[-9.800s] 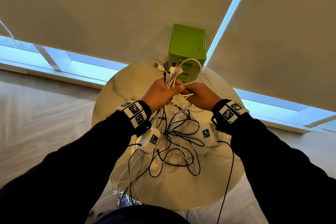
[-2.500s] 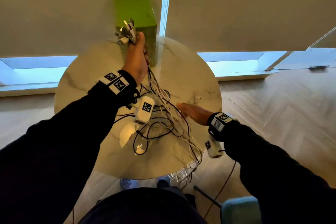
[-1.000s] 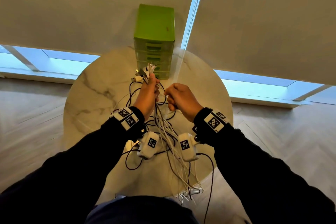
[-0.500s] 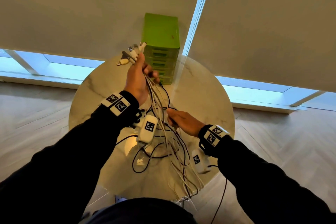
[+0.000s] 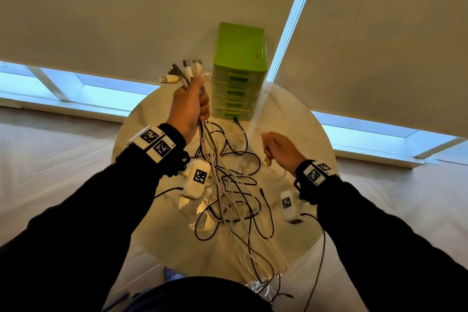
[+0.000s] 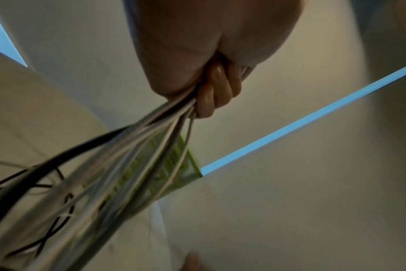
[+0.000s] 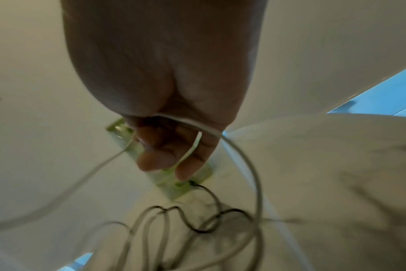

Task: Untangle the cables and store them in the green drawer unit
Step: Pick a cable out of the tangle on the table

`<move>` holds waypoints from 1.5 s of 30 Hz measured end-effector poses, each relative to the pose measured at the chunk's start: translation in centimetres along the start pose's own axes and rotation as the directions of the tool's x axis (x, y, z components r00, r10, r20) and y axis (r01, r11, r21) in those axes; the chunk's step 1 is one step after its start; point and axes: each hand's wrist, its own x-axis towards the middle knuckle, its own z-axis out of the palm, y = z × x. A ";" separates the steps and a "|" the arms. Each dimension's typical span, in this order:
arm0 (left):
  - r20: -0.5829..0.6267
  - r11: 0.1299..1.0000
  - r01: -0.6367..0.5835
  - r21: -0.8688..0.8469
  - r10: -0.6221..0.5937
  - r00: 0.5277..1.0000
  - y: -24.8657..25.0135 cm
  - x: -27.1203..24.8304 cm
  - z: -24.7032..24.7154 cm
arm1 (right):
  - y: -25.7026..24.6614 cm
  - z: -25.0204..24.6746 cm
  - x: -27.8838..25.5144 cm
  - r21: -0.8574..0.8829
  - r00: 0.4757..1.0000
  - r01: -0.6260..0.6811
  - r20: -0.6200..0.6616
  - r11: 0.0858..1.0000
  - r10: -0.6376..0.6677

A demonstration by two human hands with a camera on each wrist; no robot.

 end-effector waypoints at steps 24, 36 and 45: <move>-0.018 0.989 0.088 -0.122 -0.090 0.996 0.7 1.5 -2.3 | -3.6 4.1 -2.7 -0.107 0.942 0.195 0.298 0.975 -0.156; -0.092 0.995 -0.060 0.076 0.067 0.994 1.1 1.0 -3.7 | -0.9 -1.1 0.2 -0.378 0.999 0.024 0.036 0.925 -0.011; 0.116 0.943 0.051 0.328 -0.094 0.989 -3.5 -0.7 -0.5 | -12.4 3.9 1.6 -0.141 0.937 0.343 -0.013 0.929 -0.348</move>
